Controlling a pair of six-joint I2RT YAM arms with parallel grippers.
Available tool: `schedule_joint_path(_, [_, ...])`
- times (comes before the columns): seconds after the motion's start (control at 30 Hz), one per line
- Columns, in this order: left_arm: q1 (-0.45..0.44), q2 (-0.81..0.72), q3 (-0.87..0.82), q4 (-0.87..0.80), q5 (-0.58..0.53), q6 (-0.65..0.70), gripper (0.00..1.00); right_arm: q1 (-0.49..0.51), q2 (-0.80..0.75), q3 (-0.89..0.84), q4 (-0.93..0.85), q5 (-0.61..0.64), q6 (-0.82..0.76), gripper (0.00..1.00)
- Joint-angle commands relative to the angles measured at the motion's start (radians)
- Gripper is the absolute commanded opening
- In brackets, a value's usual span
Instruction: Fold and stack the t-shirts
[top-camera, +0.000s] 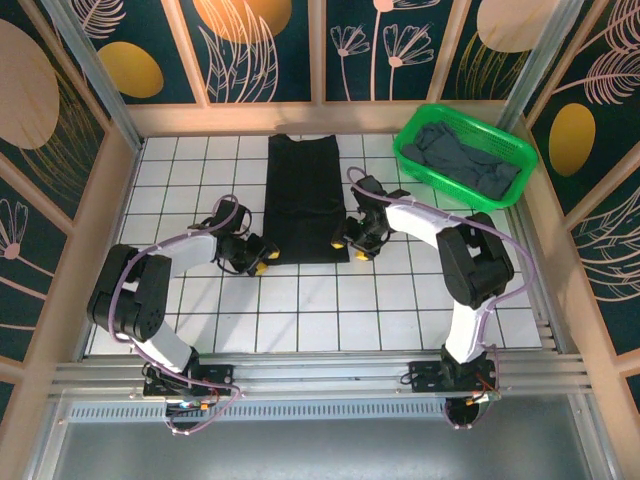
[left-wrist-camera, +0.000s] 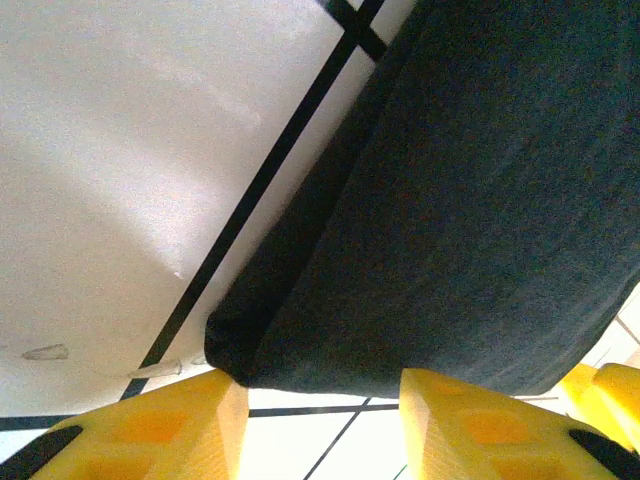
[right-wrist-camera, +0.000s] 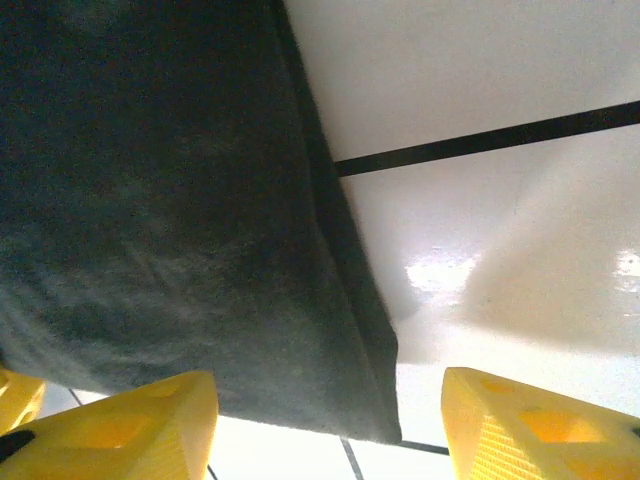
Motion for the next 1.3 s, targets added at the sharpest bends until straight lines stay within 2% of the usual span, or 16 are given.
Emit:
schedule_joint_path(0.0, [-0.002,0.010,0.028,-0.043,-0.025,0.015,0.43,0.015,0.017,0.010,-0.012,0.006,0.021,0.61])
schedule_joint_path(0.23, [-0.001,0.032,0.041,-0.056,-0.048,0.040,0.41,0.040,0.046,0.024,0.002,-0.011,0.030,0.59])
schedule_joint_path(0.37, [-0.002,0.060,0.075,-0.070,-0.068,0.063,0.38,0.043,0.071,0.042,0.005,-0.011,0.031,0.51])
schedule_joint_path(0.43, [-0.002,0.073,0.098,-0.076,-0.074,0.072,0.36,0.042,0.087,0.054,0.003,-0.012,0.027,0.43])
schedule_joint_path(0.6, [-0.002,0.100,0.131,-0.098,-0.110,0.096,0.25,0.040,0.098,0.069,0.001,-0.003,0.027,0.13])
schedule_joint_path(0.7, [-0.001,0.105,0.138,-0.116,-0.134,0.116,0.21,0.039,0.090,0.069,0.006,0.010,0.027,0.02])
schedule_joint_path(0.8, [-0.002,0.105,0.168,-0.131,-0.150,0.125,0.21,0.033,0.077,0.071,0.004,0.013,0.025,0.00])
schedule_joint_path(0.87, [-0.001,0.102,0.176,-0.155,-0.161,0.130,0.24,0.030,0.071,0.072,0.002,0.018,0.026,0.00])
schedule_joint_path(0.97, [-0.001,0.085,0.175,-0.212,-0.202,0.134,0.44,0.028,0.067,0.072,-0.003,0.014,0.022,0.00])
schedule_joint_path(1.0, [-0.002,0.084,0.167,-0.217,-0.208,0.130,0.46,0.028,0.068,0.072,-0.004,0.012,0.022,0.00])
schedule_joint_path(1.07, [-0.001,0.050,0.151,-0.200,-0.191,0.119,0.46,0.028,0.067,0.069,-0.002,0.008,0.022,0.00])
schedule_joint_path(1.27, [-0.002,0.073,0.129,-0.157,-0.140,0.089,0.42,0.028,0.072,0.069,-0.002,-0.001,0.025,0.00])
